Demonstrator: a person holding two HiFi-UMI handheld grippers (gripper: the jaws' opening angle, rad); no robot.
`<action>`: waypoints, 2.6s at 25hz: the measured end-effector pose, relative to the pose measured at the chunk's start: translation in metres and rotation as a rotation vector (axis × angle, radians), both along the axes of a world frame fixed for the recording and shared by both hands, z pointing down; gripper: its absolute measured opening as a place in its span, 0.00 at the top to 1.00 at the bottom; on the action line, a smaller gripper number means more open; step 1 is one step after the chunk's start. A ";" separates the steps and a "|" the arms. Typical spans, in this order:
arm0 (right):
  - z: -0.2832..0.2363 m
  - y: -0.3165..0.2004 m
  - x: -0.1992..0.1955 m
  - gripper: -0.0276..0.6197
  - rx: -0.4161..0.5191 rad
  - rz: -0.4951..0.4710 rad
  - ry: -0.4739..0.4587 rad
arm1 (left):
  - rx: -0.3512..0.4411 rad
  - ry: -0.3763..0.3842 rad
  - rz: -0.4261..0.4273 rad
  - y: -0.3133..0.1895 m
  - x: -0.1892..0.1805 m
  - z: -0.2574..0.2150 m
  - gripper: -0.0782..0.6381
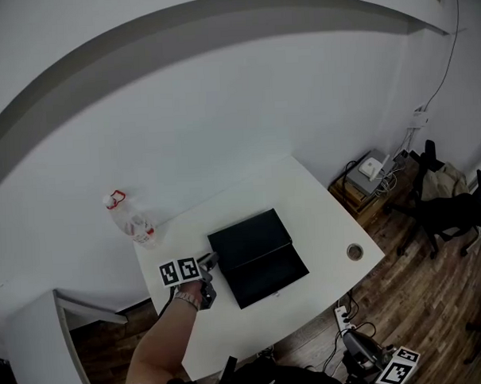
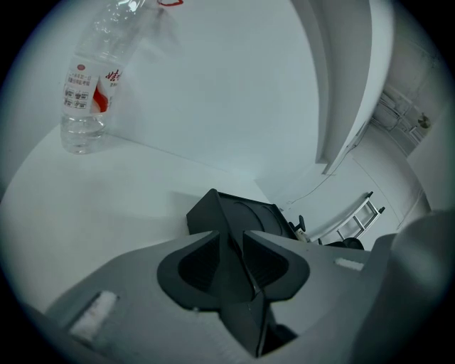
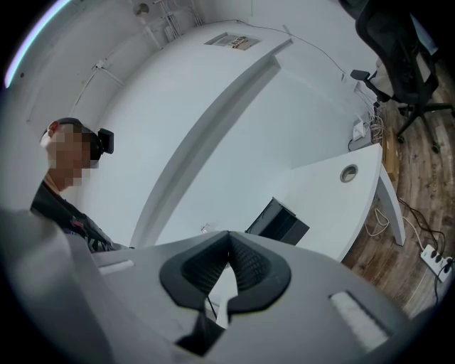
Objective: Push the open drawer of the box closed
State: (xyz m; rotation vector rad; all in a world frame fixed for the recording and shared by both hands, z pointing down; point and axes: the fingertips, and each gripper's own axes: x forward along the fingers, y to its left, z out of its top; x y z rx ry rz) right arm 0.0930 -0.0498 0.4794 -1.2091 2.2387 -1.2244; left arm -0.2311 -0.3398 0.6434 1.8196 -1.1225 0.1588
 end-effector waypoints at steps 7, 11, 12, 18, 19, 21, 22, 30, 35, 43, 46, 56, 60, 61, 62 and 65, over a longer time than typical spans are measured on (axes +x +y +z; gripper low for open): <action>0.006 -0.017 -0.015 0.95 -0.019 -0.002 0.007 | -0.031 0.070 0.017 -0.006 0.005 0.007 0.74; 0.021 -0.033 -0.027 0.95 -0.049 -0.026 0.003 | -0.045 0.111 -0.002 -0.004 0.003 0.009 0.74; 0.029 -0.039 -0.032 0.95 -0.064 -0.041 0.017 | -0.048 0.123 -0.014 -0.004 0.002 0.010 0.74; 0.103 -0.081 -0.076 0.89 -0.171 -0.221 0.257 | -0.033 0.151 -0.091 -0.007 -0.003 0.007 0.75; 0.115 -0.087 -0.082 0.87 -0.185 -0.256 0.313 | -0.032 0.155 -0.102 -0.006 -0.002 0.007 0.75; 0.137 -0.099 -0.097 0.85 -0.211 -0.332 0.427 | -0.029 0.166 -0.123 -0.005 0.001 0.007 0.75; 0.149 -0.104 -0.104 0.84 -0.227 -0.373 0.482 | -0.028 0.174 -0.133 -0.005 0.001 0.007 0.75; 0.208 -0.127 -0.130 0.77 -0.383 -0.490 0.691 | -0.030 0.203 -0.130 -0.004 0.001 0.008 0.75; 0.212 -0.135 -0.135 0.76 -0.408 -0.488 0.672 | -0.030 0.218 -0.124 -0.003 0.002 0.008 0.75; 0.217 -0.143 -0.141 0.85 -0.424 -0.476 0.653 | -0.028 0.221 -0.097 -0.003 0.002 0.007 0.74; 0.213 -0.145 -0.142 0.85 -0.404 -0.467 0.658 | -0.025 0.218 -0.090 -0.003 0.003 0.008 0.74; 0.207 -0.169 -0.151 0.85 -0.381 -0.455 0.659 | -0.025 0.231 -0.097 -0.002 0.002 0.008 0.74; 0.205 -0.184 -0.157 0.85 -0.371 -0.463 0.668 | -0.032 0.230 -0.089 -0.002 0.002 0.007 0.74; 0.205 -0.187 -0.159 0.85 -0.371 -0.466 0.670 | -0.034 0.231 -0.087 -0.002 0.003 0.007 0.74; 0.206 -0.190 -0.160 0.85 -0.373 -0.468 0.673 | -0.036 0.233 -0.084 -0.001 0.003 0.007 0.74; 0.207 -0.201 -0.162 0.85 -0.376 -0.464 0.681 | -0.037 0.236 -0.076 -0.002 0.003 0.008 0.74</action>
